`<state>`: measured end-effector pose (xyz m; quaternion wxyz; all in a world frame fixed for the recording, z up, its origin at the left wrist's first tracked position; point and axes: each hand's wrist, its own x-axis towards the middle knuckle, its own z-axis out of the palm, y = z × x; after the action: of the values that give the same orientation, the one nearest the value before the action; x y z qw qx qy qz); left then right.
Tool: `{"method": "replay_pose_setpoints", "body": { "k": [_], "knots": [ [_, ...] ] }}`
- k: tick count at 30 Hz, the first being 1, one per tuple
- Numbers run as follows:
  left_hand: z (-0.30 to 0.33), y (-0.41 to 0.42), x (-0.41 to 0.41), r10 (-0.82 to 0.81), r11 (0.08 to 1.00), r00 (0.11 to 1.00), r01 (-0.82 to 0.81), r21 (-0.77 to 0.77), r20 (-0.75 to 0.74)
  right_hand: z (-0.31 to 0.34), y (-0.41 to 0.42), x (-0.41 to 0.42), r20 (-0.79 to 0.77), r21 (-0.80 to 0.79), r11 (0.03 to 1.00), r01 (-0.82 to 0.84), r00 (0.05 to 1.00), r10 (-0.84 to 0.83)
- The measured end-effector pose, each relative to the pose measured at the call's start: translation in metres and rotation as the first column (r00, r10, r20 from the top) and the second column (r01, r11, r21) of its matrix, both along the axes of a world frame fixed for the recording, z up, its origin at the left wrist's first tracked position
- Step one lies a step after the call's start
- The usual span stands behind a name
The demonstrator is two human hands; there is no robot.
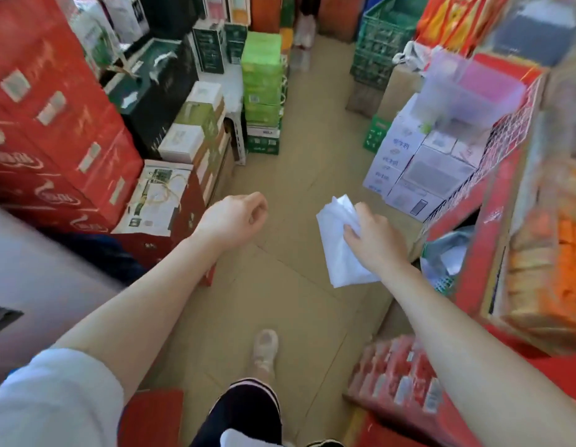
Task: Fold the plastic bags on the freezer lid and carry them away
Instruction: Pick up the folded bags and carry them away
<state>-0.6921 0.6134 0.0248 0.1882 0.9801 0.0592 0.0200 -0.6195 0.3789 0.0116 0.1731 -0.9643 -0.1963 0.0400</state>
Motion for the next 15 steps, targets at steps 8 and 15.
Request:
{"method": "replay_pose_setpoints", "body": {
  "k": [8,15],
  "knots": [
    [-0.062,0.080,0.243,-0.033,0.996,0.951,0.056,0.066,-0.308,-0.054,0.067,0.244,-0.122,-0.068,0.997,0.036,0.992,-0.044],
    [-0.061,0.116,0.468,-0.127,0.988,0.910,0.150,0.029,-0.395,-0.062,0.116,0.448,-0.176,-0.151,0.988,0.021,0.983,-0.048]
  ]
}}
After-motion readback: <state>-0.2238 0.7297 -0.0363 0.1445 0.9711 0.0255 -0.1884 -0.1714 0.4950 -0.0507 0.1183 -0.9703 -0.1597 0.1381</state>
